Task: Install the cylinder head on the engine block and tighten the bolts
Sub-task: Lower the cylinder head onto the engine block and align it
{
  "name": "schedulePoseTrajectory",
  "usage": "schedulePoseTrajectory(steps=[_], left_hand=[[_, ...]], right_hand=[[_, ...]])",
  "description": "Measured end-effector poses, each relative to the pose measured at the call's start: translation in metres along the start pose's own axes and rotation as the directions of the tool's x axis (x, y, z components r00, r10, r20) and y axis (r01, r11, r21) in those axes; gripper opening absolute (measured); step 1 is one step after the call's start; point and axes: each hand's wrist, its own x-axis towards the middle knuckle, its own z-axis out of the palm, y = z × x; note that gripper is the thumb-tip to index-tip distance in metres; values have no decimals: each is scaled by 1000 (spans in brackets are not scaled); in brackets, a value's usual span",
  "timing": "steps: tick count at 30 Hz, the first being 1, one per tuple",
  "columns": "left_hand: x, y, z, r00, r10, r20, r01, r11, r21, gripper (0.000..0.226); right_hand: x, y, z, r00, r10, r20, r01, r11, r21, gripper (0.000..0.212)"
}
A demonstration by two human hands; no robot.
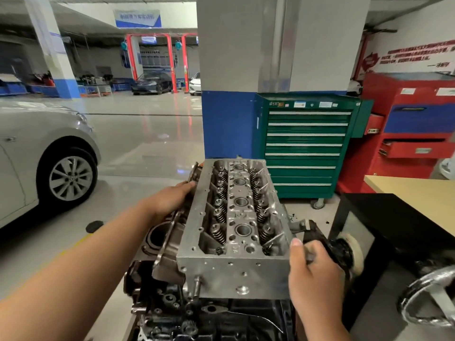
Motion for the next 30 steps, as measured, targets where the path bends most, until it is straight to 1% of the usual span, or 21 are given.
schedulePoseTrajectory(steps=[2, 4, 5, 7, 8, 9, 10, 11, 14, 17, 19, 21, 22, 23, 24, 25, 26, 27, 28, 29, 30], left_hand=[[-27, -2, -4, 998, 45, -34, -38, 983, 179, 26], [-55, -12, 3, 992, 101, -77, -73, 950, 303, 39], [-65, -17, 12, 984, 138, -115, -88, 927, 365, 46], [-71, -24, 33, 942, 230, -246, -97, 885, 456, 53], [-71, -26, 41, 911, 254, -324, -92, 894, 439, 52], [-70, -26, 45, 884, 251, -395, -94, 922, 376, 49], [-68, -27, 44, 863, 242, -444, -108, 946, 306, 44], [-67, -27, 41, 855, 241, -459, -119, 953, 279, 39], [-67, -29, 27, 868, 294, -399, -157, 927, 341, 33], [-68, -23, 18, 912, 317, -259, -177, 876, 449, 46], [-73, -18, 17, 924, 321, -206, -132, 776, 616, 53], [-86, -14, 23, 868, 453, -202, -160, 642, 750, 53], [-95, -14, 31, 834, 520, -184, -209, 607, 767, 52], [-104, -15, 40, 810, 568, -147, -266, 579, 771, 53], [-110, -17, 51, 789, 607, -99, -307, 529, 791, 54], [-113, -20, 60, 765, 640, -69, -318, 468, 824, 53], [-114, -23, 66, 739, 670, -71, -305, 426, 852, 51], [-113, -24, 69, 714, 693, -99, -288, 420, 861, 48], [-112, -25, 71, 690, 712, -133, -277, 429, 860, 45], [-111, -26, 71, 661, 734, -158, -278, 435, 857, 42], [-109, -28, 71, 627, 761, -168, -289, 428, 856, 40]], right_hand=[[0, 3, 0, 1000, -7, 17, 7, 1000, 15, 37], [-1, 6, 0, 1000, -23, 21, 23, 999, 29, 33], [-2, 6, 0, 999, -23, 24, 22, 999, 40, 31], [-6, 5, 0, 999, -23, 34, 21, 998, 51, 29], [-7, 4, -1, 999, -27, 34, 26, 999, 44, 28], [-9, 3, -2, 999, -27, 38, 26, 999, 31, 27], [-12, 3, -3, 998, -22, 57, 21, 1000, 20, 26], [-16, 2, -3, 996, -13, 89, 12, 1000, 12, 25], [-30, -2, -2, 986, -7, 167, 4, 1000, 21, 25], [-41, -11, -3, 980, -8, 198, 2, 1000, 30, 26], [-46, -15, -5, 976, -3, 216, -1, 1000, 17, 26], [-45, -12, -11, 967, -45, 250, 46, 999, 3, 28], [-41, -11, -17, 952, -85, 295, 87, 996, 9, 31], [-31, -10, -22, 929, -125, 347, 115, 992, 50, 37], [-16, -11, -25, 920, -138, 366, 103, 988, 114, 45], [6, -12, -24, 937, -124, 326, 70, 983, 172, 51], [36, -16, -19, 967, -89, 237, 37, 976, 214, 52], [70, -20, -10, 986, -63, 156, 25, 971, 237, 48], [106, -24, 3, 992, -56, 117, 28, 973, 228, 40], [142, -27, 20, 989, -56, 139, 30, 984, 177, 30], [173, -30, 38, 979, -46, 198, 29, 996, 85, 27]])
